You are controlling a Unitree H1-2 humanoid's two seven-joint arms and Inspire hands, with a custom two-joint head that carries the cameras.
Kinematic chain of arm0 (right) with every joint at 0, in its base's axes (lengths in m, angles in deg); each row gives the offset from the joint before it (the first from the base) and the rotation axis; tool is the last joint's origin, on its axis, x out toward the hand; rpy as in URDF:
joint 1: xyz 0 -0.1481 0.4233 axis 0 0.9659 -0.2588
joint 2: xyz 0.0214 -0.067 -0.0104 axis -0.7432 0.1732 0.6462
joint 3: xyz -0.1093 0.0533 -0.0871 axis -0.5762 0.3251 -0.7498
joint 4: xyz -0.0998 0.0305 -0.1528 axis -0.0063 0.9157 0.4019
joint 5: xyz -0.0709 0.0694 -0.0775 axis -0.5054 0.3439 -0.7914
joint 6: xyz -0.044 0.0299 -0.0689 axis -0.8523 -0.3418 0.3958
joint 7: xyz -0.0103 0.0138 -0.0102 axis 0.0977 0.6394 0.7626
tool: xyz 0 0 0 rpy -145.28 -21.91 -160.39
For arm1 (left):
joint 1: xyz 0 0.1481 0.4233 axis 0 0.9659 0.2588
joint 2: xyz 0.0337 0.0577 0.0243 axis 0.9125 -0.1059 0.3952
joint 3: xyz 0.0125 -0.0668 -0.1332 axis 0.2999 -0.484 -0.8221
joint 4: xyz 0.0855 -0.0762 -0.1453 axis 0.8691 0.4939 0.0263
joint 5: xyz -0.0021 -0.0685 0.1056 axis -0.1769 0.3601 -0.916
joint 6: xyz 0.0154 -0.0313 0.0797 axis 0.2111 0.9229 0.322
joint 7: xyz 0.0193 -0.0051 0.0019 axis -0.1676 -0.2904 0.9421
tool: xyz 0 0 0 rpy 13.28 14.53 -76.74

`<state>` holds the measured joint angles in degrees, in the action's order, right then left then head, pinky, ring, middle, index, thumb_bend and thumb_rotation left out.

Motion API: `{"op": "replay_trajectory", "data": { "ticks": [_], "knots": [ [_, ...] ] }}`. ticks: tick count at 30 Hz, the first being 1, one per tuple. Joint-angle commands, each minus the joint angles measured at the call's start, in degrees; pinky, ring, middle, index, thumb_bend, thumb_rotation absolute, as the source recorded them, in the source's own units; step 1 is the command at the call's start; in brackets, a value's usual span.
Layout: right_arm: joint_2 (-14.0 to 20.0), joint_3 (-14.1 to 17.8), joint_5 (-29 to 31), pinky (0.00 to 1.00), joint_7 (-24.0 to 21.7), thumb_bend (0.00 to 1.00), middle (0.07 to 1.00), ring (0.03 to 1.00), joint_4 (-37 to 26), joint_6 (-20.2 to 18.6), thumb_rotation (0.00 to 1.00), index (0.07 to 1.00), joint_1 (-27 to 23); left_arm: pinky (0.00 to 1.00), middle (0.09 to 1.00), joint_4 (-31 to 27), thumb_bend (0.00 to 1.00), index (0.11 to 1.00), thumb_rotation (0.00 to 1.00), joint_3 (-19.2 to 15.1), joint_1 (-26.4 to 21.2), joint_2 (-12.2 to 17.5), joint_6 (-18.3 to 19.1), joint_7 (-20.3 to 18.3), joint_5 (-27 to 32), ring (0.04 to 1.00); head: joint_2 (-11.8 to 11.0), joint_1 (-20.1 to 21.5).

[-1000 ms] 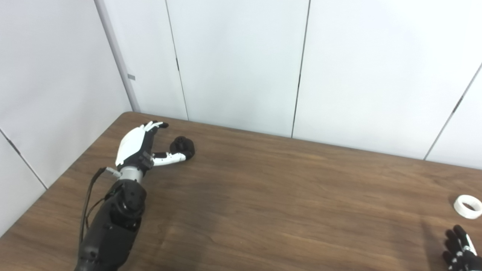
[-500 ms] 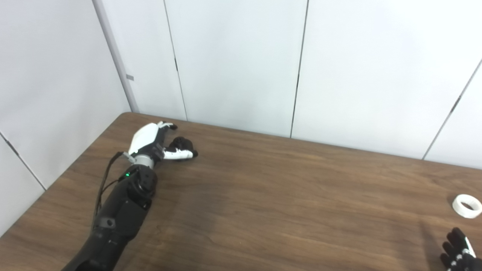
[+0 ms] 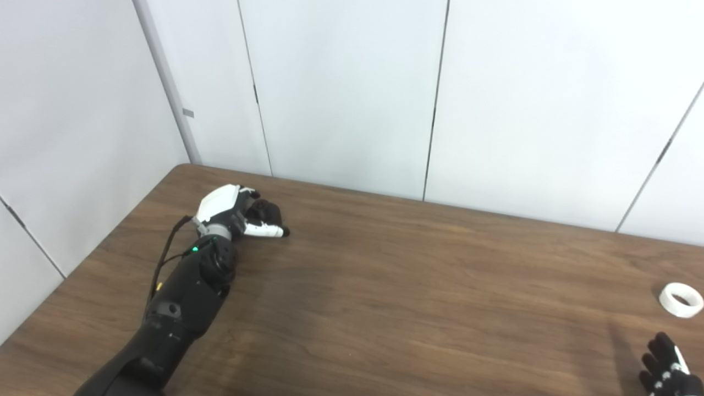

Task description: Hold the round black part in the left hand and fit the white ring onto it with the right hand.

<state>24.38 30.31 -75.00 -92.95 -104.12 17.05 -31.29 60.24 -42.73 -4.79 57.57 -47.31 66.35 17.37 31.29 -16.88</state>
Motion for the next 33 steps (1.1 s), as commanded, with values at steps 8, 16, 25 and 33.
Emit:
{"op": "replay_trajectory", "data": {
  "ticks": [8, 16, 25, 33],
  "knots": [
    [0.0, -0.7, 0.1, 1.0, -0.1, 0.56, 1.0, 1.0, -2.2, 0.2, 1.0, 1.0, 0.3, 1.0, 0.971, 2.1, 0.98, 0.838, 0.36, -0.5, -3.4, 2.7, -1.2, 2.8, -0.2, 1.0, 0.1, -0.2],
    [-0.1, -1.0, -0.7, 1.0, 0.5, 0.52, 1.0, 1.0, -2.9, -0.6, 1.0, 1.0, 0.5, 1.0, 0.962, 2.7, 0.97, 0.822, 0.37, -0.9, -3.7, 2.8, -0.5, 2.2, 1.1, 1.0, 0.0, -0.2],
    [-0.1, -1.1, -0.7, 1.0, 0.5, 0.49, 1.0, 1.0, -3.5, -0.8, 1.0, 1.0, 0.5, 1.0, 0.94, 2.3, 0.94, 0.806, 0.38, 0.5, -4.0, 3.0, -0.5, 0.8, 0.5, 1.0, 0.2, 0.1],
    [-0.4, -1.1, -0.5, 1.0, 0.6, 0.46, 1.0, 1.0, -4.3, -1.6, 1.0, 1.0, 0.5, 1.0, 0.89, 1.7, 0.89, 0.65, 0.29, -0.3, -3.6, 2.7, -1.5, 2.2, 1.4, 0.977, 0.3, 0.1]
  ]
}}
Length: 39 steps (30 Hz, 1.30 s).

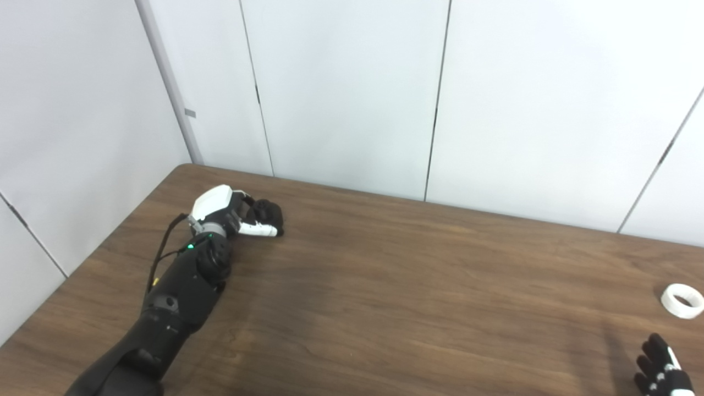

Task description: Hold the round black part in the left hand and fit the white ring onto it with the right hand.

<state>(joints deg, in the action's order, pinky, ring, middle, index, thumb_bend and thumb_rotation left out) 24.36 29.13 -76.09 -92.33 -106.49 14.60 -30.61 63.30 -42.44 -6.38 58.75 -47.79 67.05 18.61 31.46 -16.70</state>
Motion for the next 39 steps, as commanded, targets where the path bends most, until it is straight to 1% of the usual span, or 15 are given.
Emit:
{"op": "replay_trajectory", "data": {
  "ticks": [1, 2, 3, 4, 5, 7, 10, 15, 20, 22, 27, 29, 34, 36, 39],
  "knots": [
    [-0.4, 0.1, 0.8, 1.0, -0.1, 0.45, 1.0, 1.0, -2.0, 0.9, 1.0, 1.0, -0.2, 1.0, 0.869, -1.4, 0.87, 0.607, 0.25, -1.0, -1.8, 1.4, -1.4, 1.9, 0.5, 0.963, 0.1, -0.1],
    [-0.4, 0.1, 0.9, 1.0, -0.1, 0.45, 1.0, 1.0, -2.1, 0.8, 1.0, 1.0, -0.2, 1.0, 0.862, -1.5, 0.86, 0.593, 0.23, -1.5, -1.6, 1.1, -2.0, 2.6, 0.8, 0.958, 0.3, -0.1],
    [-0.3, 0.1, 0.9, 1.0, -0.1, 0.45, 1.0, 1.0, -2.1, 0.8, 1.0, 1.0, -0.2, 1.0, 0.837, -1.4, 0.7, 0.541, 0.15, -1.8, -1.5, 1.0, -2.4, 3.2, 1.1, 0.939, 0.3, -0.1],
    [-0.3, 0.1, 0.8, 1.0, 0.0, 0.45, 1.0, 1.0, -2.2, 0.7, 1.0, 1.0, -0.2, 1.0, 0.818, -1.3, 0.61, 0.513, 0.11, -2.1, -1.4, 0.8, -2.7, 3.7, 1.3, 0.924, 0.3, -0.1],
    [-0.2, 0.0, 0.7, 1.0, -0.1, 0.45, 1.0, 1.0, -2.3, 0.5, 1.0, 1.0, -0.2, 1.0, 0.799, -1.3, 0.56, 0.496, 0.08, -2.2, -1.3, 0.7, -2.9, 4.1, 1.5, 0.91, 0.3, -0.2],
    [-0.2, 0.0, 0.5, 1.0, 0.0, 0.44, 1.0, 1.0, -2.5, 0.2, 1.0, 1.0, -0.1, 1.0, 0.778, -1.4, 0.53, 0.486, 0.06, -2.3, -1.1, 0.7, -3.0, 4.4, 1.8, 0.9, 0.4, -0.2],
    [-0.1, 0.0, 0.5, 1.0, 0.0, 0.43, 1.0, 1.0, -2.4, 0.5, 1.0, 1.0, -0.1, 1.0, 0.763, -1.6, 0.52, 0.484, 0.05, -2.5, -0.9, 0.7, -3.6, 4.7, 2.0, 0.893, 0.4, -0.3],
    [-0.4, 0.1, 0.4, 1.0, 0.2, 0.41, 1.0, 1.0, -2.6, 0.5, 1.0, 1.0, -0.2, 1.0, 0.753, -0.9, 0.52, 0.484, 0.05, -1.3, -1.0, 1.3, -4.5, 4.9, 1.2, 0.88, 0.6, -0.2],
    [-0.4, 0.2, 0.0, 1.0, 0.6, 0.43, 1.0, 1.0, -2.8, -0.2, 1.0, 1.0, -0.4, 1.0, 0.755, -0.7, 0.52, 0.484, 0.05, -0.5, -0.6, 2.0, -5.4, 5.3, 0.5, 0.882, 0.5, -0.2],
    [-0.4, 0.1, 0.2, 1.0, 0.5, 0.42, 1.0, 1.0, -2.7, -0.2, 1.0, 1.0, -0.4, 1.0, 0.753, -1.0, 0.52, 0.485, 0.05, -0.5, -0.4, 2.1, -5.5, 5.5, 0.5, 0.883, 0.5, -0.2],
    [-0.5, -0.1, 0.2, 1.0, 0.5, 0.43, 1.0, 1.0, -3.0, -1.0, 1.0, 1.0, -0.6, 1.0, 0.748, -2.1, 0.52, 0.484, 0.05, 0.0, 0.1, 2.3, -6.0, 5.8, -0.6, 0.875, 0.6, 0.2],
    [-0.7, -0.1, -0.1, 1.0, 0.7, 0.43, 1.0, 1.0, -3.1, -0.7, 1.0, 1.0, -0.7, 1.0, 0.745, -3.4, 0.52, 0.484, 0.05, 0.3, 0.6, 2.5, -6.1, 5.6, -1.0, 0.878, 0.6, 0.4],
    [-1.4, -0.3, 0.0, 1.0, 1.5, 0.41, 1.0, 1.0, -4.0, -2.2, 1.0, 1.0, -1.0, 1.0, 0.741, -8.8, 0.52, 0.484, 0.05, -0.1, 2.7, 2.2, -7.1, 5.0, -1.0, 0.876, 0.9, 0.9],
    [-1.5, -0.5, 0.1, 1.0, 1.5, 0.4, 1.0, 1.0, -3.8, -2.0, 1.0, 1.0, -1.1, 1.0, 0.74, -10.7, 0.52, 0.485, 0.05, 0.0, 3.4, 2.1, -7.4, 5.0, -1.4, 0.875, 1.0, 1.3],
    [-1.8, -0.7, 0.1, 1.0, 1.8, 0.41, 1.0, 1.0, -3.6, -2.0, 1.0, 1.0, -1.1, 1.0, 0.748, -14.6, 0.52, 0.485, 0.05, 0.8, 4.4, 1.7, -6.5, 4.0, -2.8, 0.88, 1.2, 1.9]
  ]
}}
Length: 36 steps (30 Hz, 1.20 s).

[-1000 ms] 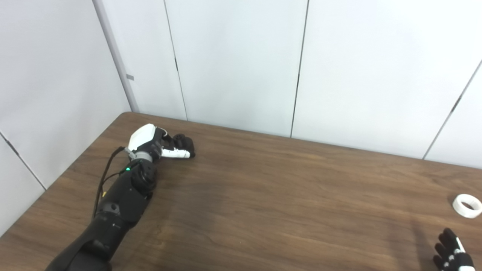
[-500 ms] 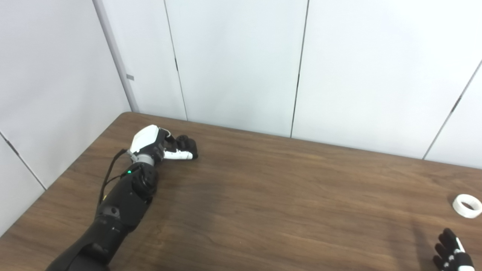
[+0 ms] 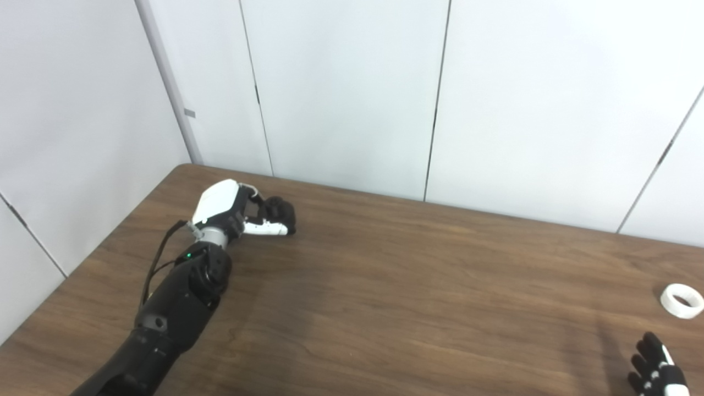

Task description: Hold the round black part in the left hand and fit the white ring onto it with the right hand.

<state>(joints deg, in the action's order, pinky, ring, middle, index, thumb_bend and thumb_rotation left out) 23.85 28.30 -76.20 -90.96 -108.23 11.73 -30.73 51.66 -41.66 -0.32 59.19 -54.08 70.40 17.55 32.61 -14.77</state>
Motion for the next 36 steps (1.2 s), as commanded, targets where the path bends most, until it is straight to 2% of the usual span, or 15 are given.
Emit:
{"op": "replay_trajectory", "data": {
  "ticks": [1, 5, 12, 19, 25, 33, 36],
  "knots": [
    [-1.3, 0.1, 0.4, 1.0, 0.4, 0.41, 1.0, 1.0, -1.9, 0.7, 1.0, 1.0, -0.9, 1.0, 0.751, -4.6, 0.52, 0.485, 0.05, 0.3, -1.2, 1.0, 0.3, 0.1, -2.2, 0.882, 0.0, 0.0],
    [-1.3, -0.3, 0.4, 1.0, 0.6, 0.37, 1.0, 1.0, -1.8, 0.8, 1.0, 1.0, -0.9, 1.0, 0.765, -10.8, 0.52, 0.485, 0.05, 1.6, 1.1, 0.4, 0.0, -1.5, -3.4, 0.885, 0.3, 1.0],
    [-0.9, -0.3, 1.3, 1.0, 0.0, 0.32, 1.0, 1.0, -0.1, 2.8, 1.0, 1.0, -0.8, 1.0, 0.765, -21.6, 0.52, 0.485, 0.05, 2.7, 5.4, -1.9, 3.2, -5.4, -6.6, 0.873, 0.8, 2.6],
    [-0.3, -0.2, 0.5, 1.0, 0.2, 0.37, 1.0, 1.0, 2.1, 4.8, 1.0, 1.0, -0.9, 1.0, 0.751, -30.1, 0.52, 0.484, 0.05, 4.3, 9.7, -4.0, 2.0, -7.4, -9.8, 0.866, 1.9, 4.7],
    [-0.4, -0.4, -1.4, 1.0, 0.7, 0.43, 1.0, 1.0, 3.7, 6.4, 1.0, 1.0, -1.1, 1.0, 0.751, -36.0, 0.52, 0.484, 0.05, 5.3, 13.0, -7.2, 2.2, -9.4, -11.9, 0.877, 3.4, 7.8],
    [-1.0, -1.1, -4.2, 1.0, 1.6, 0.55, 0.971, 0.999, 5.0, 8.0, 1.0, 0.998, -1.4, 1.0, 0.76, -41.8, 0.52, 0.485, 0.05, 9.6, 18.0, -10.9, -0.3, -12.4, -16.2, 0.861, 5.8, 12.3],
    [-1.5, -1.4, -5.6, 1.0, 2.5, 0.6, 0.947, 0.978, 4.7, 7.0, 1.0, 0.977, -1.6, 1.0, 0.762, -43.6, 0.52, 0.485, 0.05, 11.4, 19.6, -12.3, -0.8, -14.4, -18.0, 0.862, 6.9, 13.9]
  ]
}}
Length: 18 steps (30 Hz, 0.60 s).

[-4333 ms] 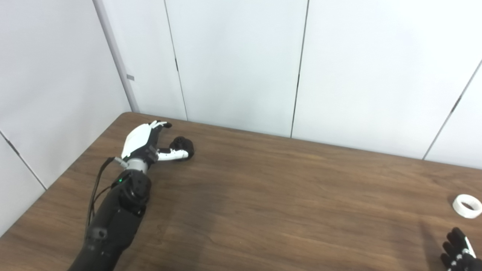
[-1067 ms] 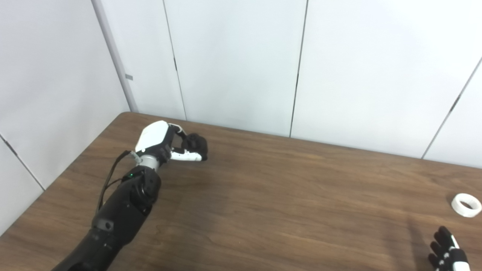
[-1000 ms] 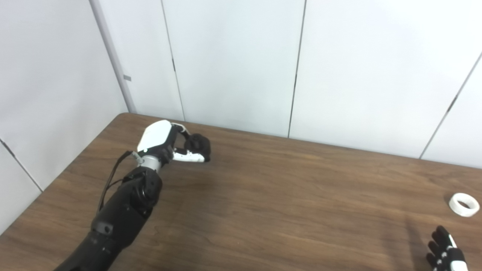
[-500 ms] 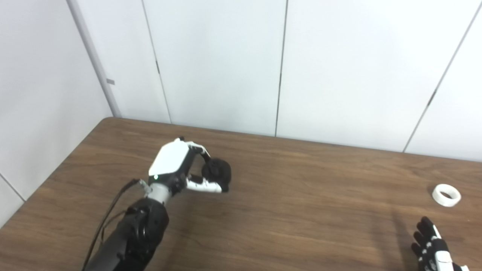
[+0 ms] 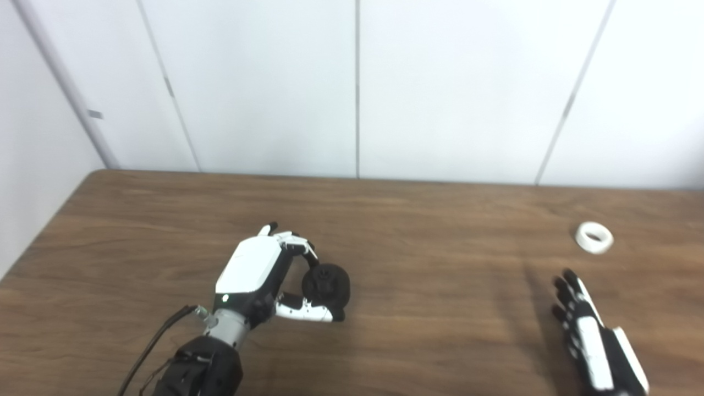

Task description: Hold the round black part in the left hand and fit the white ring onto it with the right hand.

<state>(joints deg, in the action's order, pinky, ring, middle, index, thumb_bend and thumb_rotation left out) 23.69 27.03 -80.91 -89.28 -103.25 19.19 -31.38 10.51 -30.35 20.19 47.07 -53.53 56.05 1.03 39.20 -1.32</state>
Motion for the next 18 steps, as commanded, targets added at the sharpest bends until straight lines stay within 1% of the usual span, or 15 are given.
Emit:
{"op": "replay_trajectory", "data": {
  "ticks": [1, 3, 4, 5, 6, 9, 13, 15, 16, 18],
  "knots": [
    [-1.4, -0.2, -0.8, 1.0, 0.8, 0.61, 0.946, 0.977, -0.3, -0.6, 1.0, 0.977, -1.0, 1.0, 0.763, -2.9, 0.52, 0.485, 0.05, 0.6, -0.4, -0.7, -1.6, -0.5, -1.9, 0.863, 0.4, 0.6],
    [-1.7, -0.5, -1.0, 1.0, 1.0, 0.61, 0.946, 0.979, -0.4, -0.9, 1.0, 0.979, -1.2, 1.0, 0.761, -3.4, 0.52, 0.485, 0.05, 1.8, 0.8, -1.9, -2.5, -1.1, -2.7, 0.861, 1.4, 1.8],
    [-1.8, -0.6, -1.2, 1.0, 1.2, 0.6, 0.95, 0.982, -0.5, -1.2, 1.0, 0.982, -1.3, 1.0, 0.761, -3.5, 0.52, 0.485, 0.05, 2.5, 1.3, -2.4, -2.9, -1.4, -3.2, 0.86, 1.4, 1.8],
    [-2.0, -0.9, -1.4, 1.0, 1.4, 0.6, 0.951, 0.983, -0.7, -1.6, 1.0, 0.982, -1.4, 1.0, 0.762, -3.6, 0.52, 0.485, 0.05, 3.0, 1.8, -2.8, -3.3, -1.9, -3.7, 0.861, 2.0, 2.5],
    [-2.1, -1.1, -2.0, 1.0, 1.7, 0.6, 0.951, 0.98, -0.9, -1.5, 1.0, 0.98, -1.6, 1.0, 0.763, -3.6, 0.52, 0.485, 0.05, 3.7, 2.3, -3.2, -3.7, -2.1, -4.3, 0.862, 2.3, 2.7],
    [-2.1, -1.8, -2.6, 1.0, 2.1, 0.58, 0.949, 0.976, -1.3, -1.5, 1.0, 0.978, -1.8, 1.0, 0.759, -3.3, 0.52, 0.484, 0.05, 5.2, 3.9, -4.6, -5.0, -2.2, -5.4, 0.86, 3.3, 3.3],
    [-2.6, -2.0, -1.9, 1.0, 2.3, 0.58, 0.949, 0.981, -1.8, -1.8, 1.0, 0.974, -2.2, 1.0, 0.761, -2.4, 0.52, 0.485, 0.05, 6.7, 5.4, -5.5, -6.6, -2.5, -6.4, 0.86, 4.3, 4.1],
    [-2.7, -2.1, -1.8, 1.0, 2.4, 0.57, 0.947, 0.977, -2.1, -2.2, 1.0, 0.97, -2.3, 1.0, 0.763, -1.7, 0.52, 0.485, 0.05, 7.6, 6.2, -5.8, -7.6, -2.3, -6.9, 0.862, 4.5, 4.4],
    [-2.7, -2.3, -2.1, 1.0, 2.5, 0.58, 0.946, 0.976, -2.3, -2.5, 1.0, 0.969, -2.4, 1.0, 0.763, -1.2, 0.52, 0.485, 0.05, 8.0, 6.5, -5.9, -8.2, -2.0, -7.2, 0.861, 4.9, 4.6],
    [-2.7, -2.4, -2.5, 1.0, 2.8, 0.61, 0.944, 0.972, -2.6, -3.2, 1.0, 0.965, -2.5, 1.0, 0.759, -0.1, 0.52, 0.485, 0.05, 8.7, 7.3, -6.3, -9.5, -0.8, -7.5, 0.859, 5.2, 4.8]
  ]
}}
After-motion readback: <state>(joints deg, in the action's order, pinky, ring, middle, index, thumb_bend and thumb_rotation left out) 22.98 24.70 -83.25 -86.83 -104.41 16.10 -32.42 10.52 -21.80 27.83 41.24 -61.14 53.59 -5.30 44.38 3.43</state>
